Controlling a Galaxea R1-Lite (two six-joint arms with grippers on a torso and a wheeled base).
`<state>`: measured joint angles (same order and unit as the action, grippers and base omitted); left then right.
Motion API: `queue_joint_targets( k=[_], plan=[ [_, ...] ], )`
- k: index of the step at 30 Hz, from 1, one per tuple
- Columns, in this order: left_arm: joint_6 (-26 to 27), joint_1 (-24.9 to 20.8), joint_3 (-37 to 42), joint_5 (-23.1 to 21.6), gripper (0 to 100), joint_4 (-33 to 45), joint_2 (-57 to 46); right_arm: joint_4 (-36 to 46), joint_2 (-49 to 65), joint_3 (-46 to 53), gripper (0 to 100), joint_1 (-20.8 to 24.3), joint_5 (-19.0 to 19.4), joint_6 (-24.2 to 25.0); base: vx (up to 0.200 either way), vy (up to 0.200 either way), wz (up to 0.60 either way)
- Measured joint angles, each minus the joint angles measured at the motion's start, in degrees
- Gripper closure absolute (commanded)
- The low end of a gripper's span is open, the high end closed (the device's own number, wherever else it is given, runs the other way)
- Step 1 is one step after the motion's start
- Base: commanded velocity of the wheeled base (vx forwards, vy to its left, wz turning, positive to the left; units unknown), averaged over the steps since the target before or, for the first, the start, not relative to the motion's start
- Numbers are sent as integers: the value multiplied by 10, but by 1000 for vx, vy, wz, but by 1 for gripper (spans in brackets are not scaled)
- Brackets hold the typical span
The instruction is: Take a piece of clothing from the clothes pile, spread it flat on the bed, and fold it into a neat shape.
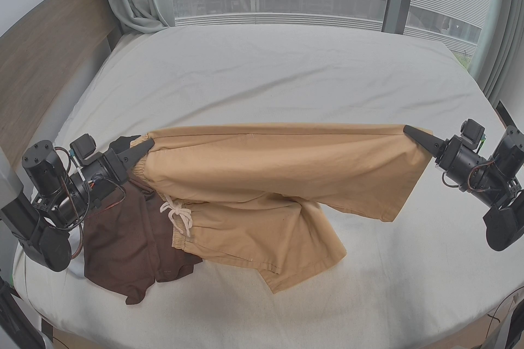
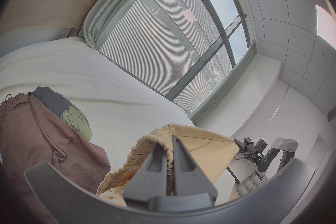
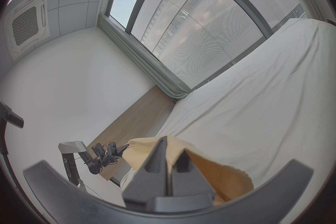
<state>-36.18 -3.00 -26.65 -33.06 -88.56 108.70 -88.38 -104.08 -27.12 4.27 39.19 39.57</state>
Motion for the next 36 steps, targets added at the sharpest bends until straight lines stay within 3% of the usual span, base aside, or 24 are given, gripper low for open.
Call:
queue_joint_targets(
  k=[14, 23, 36],
  plan=[
    [-4, -6, -6, 12, 100, 0, 1, 0, -25, -43, 100, 7, -5, 5, 0, 0, 0],
    [-10, -5, -58, 44, 100, 1, 27, 1, -90, -101, 100, 2, -8, 7, 0, 0, 0],
    [-11, -6, -125, 58, 100, 1, 99, 1, -174, -184, 100, 0, -18, 13, 0, 0, 0]
  ],
)
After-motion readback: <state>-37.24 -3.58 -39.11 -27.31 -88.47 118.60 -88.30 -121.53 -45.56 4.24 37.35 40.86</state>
